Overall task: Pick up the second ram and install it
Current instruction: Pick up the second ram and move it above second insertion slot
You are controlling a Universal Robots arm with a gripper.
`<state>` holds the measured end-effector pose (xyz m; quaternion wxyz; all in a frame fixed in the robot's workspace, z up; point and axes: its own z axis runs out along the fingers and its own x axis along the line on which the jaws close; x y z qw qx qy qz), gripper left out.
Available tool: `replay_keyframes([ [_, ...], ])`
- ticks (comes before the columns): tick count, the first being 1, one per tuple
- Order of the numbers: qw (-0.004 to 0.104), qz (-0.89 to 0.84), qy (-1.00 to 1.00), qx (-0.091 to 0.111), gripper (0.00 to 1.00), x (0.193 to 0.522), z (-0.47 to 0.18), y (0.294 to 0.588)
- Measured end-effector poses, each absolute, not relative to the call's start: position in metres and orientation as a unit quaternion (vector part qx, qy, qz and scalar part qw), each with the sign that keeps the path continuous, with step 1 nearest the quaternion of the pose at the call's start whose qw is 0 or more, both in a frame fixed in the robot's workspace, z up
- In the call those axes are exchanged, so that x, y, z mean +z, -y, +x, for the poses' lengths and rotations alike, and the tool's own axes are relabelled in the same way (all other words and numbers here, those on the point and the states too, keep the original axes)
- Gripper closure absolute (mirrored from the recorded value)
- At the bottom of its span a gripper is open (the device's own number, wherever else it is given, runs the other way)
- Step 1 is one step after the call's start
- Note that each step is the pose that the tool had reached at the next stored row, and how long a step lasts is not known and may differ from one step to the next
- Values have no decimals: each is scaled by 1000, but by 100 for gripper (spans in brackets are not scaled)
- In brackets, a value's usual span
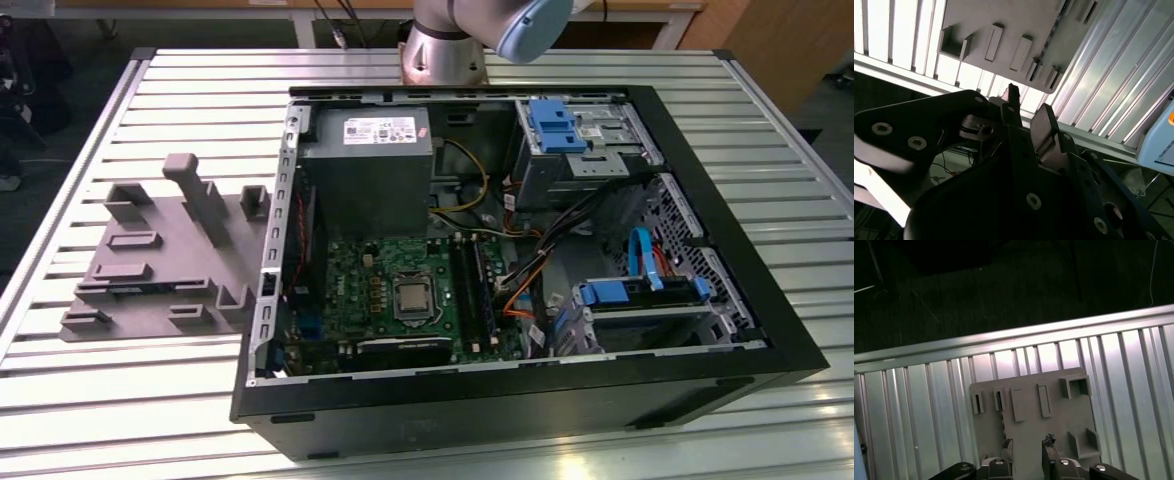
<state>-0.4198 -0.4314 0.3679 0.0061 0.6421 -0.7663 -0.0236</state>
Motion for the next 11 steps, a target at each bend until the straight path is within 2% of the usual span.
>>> replay_keyframes([
  [1,6,642,766,-24,64,366,-420,432],
  [11,6,643,766,-23,64,351,-420,436],
])
